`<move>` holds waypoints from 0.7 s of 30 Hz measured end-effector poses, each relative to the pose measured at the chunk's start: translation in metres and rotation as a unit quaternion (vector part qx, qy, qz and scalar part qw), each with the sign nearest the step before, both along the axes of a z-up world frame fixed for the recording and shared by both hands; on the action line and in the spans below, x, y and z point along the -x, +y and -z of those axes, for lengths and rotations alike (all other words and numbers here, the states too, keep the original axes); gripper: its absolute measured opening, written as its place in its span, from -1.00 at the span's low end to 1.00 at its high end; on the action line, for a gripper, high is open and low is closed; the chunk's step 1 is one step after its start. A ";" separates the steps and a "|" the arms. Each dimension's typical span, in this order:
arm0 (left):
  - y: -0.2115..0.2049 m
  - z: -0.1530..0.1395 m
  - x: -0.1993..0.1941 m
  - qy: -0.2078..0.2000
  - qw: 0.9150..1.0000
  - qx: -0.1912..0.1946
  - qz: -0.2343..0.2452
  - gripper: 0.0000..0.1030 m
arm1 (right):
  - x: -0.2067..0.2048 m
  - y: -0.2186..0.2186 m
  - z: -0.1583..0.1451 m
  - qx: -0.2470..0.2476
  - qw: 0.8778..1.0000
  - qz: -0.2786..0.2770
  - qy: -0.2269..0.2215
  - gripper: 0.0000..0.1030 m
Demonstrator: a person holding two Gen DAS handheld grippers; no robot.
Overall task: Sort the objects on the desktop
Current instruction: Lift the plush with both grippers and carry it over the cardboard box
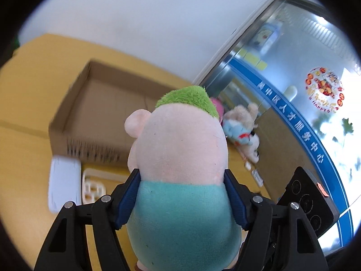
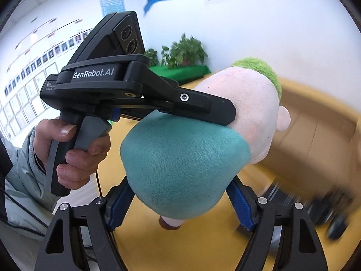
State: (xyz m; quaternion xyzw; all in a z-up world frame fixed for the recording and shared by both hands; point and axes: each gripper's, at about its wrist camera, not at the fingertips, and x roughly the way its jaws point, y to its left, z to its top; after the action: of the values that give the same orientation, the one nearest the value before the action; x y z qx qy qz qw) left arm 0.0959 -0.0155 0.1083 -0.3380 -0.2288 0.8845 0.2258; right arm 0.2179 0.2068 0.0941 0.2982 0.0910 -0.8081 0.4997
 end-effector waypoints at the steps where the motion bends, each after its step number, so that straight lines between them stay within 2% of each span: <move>1: -0.001 -0.012 0.008 0.015 1.000 0.003 -0.002 0.37 | 0.008 0.002 -0.016 -0.001 1.000 -0.005 0.020 0.50; 7: -0.016 -0.082 0.060 0.090 0.996 0.013 -0.012 0.37 | 0.071 -0.001 -0.085 -0.013 0.996 -0.027 0.089 0.50; 12: -0.024 -0.123 0.113 0.119 0.992 0.031 -0.007 0.37 | 0.110 -0.008 -0.128 -0.018 0.993 -0.032 0.114 0.50; 17: -0.039 -0.128 0.166 0.110 0.994 0.022 -0.013 0.37 | 0.153 -0.017 -0.144 -0.021 0.993 -0.031 0.116 0.50; 21: -0.058 -0.107 0.207 0.082 0.996 0.014 -0.020 0.37 | 0.199 -0.016 -0.128 -0.026 0.995 -0.032 0.096 0.50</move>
State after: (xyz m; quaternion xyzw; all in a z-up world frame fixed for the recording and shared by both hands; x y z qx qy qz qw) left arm -0.1113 -0.0730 0.2152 -0.2629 -0.2042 0.9167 0.2212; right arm 0.0192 0.1909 0.2224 0.2289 0.1690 -0.8141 0.5063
